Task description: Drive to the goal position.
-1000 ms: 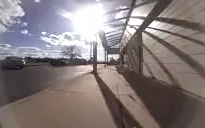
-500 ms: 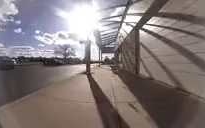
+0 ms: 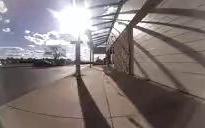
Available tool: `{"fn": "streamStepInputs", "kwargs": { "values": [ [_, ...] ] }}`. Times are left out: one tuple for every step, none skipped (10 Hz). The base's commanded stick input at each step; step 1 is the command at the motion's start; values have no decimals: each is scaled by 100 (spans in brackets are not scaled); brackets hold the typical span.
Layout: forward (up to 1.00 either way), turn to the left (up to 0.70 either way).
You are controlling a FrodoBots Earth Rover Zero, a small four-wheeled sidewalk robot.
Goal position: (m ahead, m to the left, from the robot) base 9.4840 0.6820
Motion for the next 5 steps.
{"fn": "streamStepInputs", "kwargs": {
  "values": [
    [85, 0],
    [85, 0],
    [85, 0],
    [85, 0],
    [85, 0]
  ]
}}
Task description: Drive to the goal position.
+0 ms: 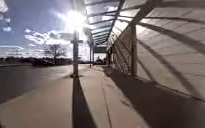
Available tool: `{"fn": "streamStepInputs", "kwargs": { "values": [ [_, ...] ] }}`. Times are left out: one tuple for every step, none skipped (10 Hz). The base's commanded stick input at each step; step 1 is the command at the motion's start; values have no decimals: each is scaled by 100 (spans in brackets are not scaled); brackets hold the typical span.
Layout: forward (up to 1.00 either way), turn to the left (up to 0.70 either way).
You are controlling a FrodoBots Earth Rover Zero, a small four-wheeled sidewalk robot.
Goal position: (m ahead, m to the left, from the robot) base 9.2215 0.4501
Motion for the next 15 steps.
{"fn": "streamStepInputs", "kwargs": {
  "values": [
    [85, 0],
    [85, 0],
    [85, 0],
    [85, 0],
    [85, 0],
    [85, 0],
    [85, 0],
    [85, 0],
    [85, 0],
    [85, 0],
    [85, 0],
    [85, 0],
    [85, 0],
    [85, 0],
    [85, 0]
  ]
}}
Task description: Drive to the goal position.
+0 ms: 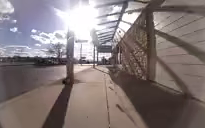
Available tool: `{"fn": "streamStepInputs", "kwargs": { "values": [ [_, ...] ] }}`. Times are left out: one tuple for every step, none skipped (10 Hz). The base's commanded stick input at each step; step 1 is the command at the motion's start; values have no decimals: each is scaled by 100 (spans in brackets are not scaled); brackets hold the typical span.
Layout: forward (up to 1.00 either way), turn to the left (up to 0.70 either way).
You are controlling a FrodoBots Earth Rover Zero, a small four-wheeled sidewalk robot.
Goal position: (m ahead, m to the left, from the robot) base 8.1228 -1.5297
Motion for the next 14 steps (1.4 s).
{"fn": "streamStepInputs", "kwargs": {
  "values": [
    [85, 0],
    [85, 0],
    [85, 0],
    [85, 0],
    [85, 0],
    [85, 0],
    [85, 0],
    [85, 0],
    [85, 0],
    [85, 0],
    [85, 0],
    [85, 0],
    [85, 0],
    [85, 0]
  ]
}}
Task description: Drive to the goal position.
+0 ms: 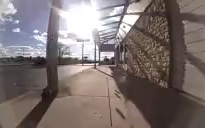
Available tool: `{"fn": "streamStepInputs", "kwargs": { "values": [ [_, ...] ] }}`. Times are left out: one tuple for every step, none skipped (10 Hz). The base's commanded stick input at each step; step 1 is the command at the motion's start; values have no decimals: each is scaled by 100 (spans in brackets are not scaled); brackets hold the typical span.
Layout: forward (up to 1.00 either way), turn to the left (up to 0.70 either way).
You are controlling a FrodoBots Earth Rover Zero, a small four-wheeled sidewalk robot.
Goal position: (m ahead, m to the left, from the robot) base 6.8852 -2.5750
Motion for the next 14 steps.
{"fn": "streamStepInputs", "kwargs": {
  "values": [
    [85, 0],
    [85, 0],
    [85, 0],
    [85, 0],
    [85, 0],
    [85, 0],
    [85, 0],
    [85, 0],
    [85, 0],
    [85, 0],
    [85, 0],
    [85, 0],
    [85, 0],
    [85, 0]
  ]
}}
